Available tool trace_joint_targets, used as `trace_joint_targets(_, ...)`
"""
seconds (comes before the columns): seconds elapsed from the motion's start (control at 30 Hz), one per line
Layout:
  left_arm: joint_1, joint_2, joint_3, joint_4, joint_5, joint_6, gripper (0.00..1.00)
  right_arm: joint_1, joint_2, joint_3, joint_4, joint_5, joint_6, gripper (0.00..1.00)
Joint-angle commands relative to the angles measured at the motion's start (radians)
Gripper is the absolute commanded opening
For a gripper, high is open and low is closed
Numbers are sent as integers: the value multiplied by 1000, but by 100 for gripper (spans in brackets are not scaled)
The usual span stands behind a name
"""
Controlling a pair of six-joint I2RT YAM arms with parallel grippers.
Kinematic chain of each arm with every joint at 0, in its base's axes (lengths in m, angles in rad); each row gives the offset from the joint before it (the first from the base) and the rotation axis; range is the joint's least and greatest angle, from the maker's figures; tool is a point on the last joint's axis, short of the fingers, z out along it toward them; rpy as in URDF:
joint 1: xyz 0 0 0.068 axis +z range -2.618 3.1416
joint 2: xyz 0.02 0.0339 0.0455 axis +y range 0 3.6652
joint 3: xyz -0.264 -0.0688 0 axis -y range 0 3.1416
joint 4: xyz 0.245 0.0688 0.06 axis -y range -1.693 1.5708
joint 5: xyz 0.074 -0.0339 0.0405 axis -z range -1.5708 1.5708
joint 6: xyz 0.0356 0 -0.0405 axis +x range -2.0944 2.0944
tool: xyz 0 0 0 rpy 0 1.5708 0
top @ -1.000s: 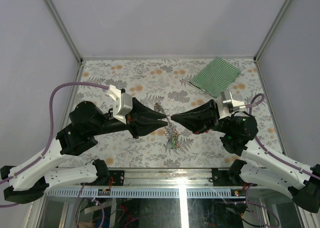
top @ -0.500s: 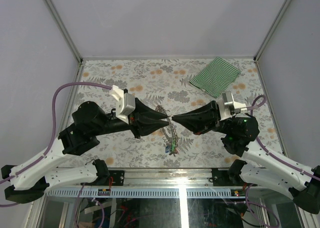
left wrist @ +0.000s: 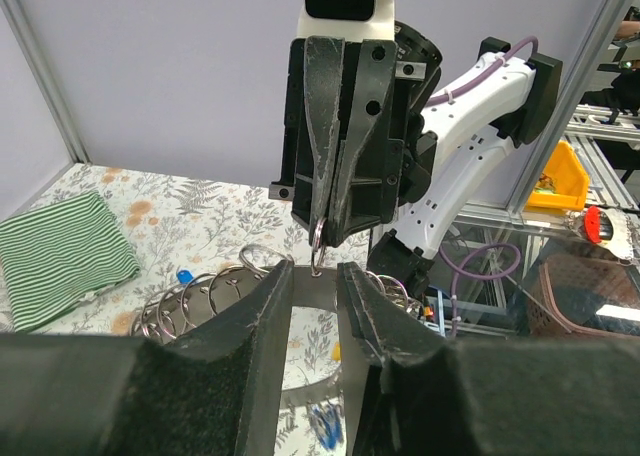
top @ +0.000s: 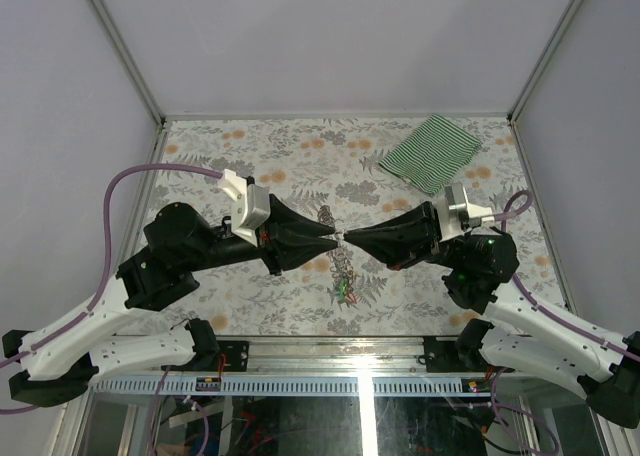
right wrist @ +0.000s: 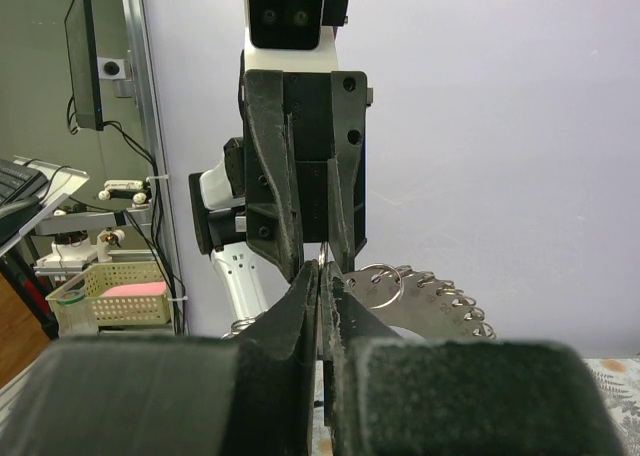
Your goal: Put the keys on the keyring
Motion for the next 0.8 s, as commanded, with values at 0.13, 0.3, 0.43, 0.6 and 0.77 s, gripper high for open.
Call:
trace_joint_targets(0.13,-3,-18,-11,79,-27,-10,26,4,-43,8,74,35,-24,0)
trace_joint_targets(0.3,-4,-13,-10,82,-7,-9,27,4,-44,8,74,37,-25,0)
trace_joint_targets(0.43,-3,0,-2,82,22,-9,27,4,-37,11,74,35,-24,0)
trace_joint_targets(0.6,-3,9,5,84,39,-10,25,3,-28,14,76,27,-20,0)
trace_joint_targets(0.77,-3,12,9,87,46,-10,24,5,-23,16,71,22,-20,0)
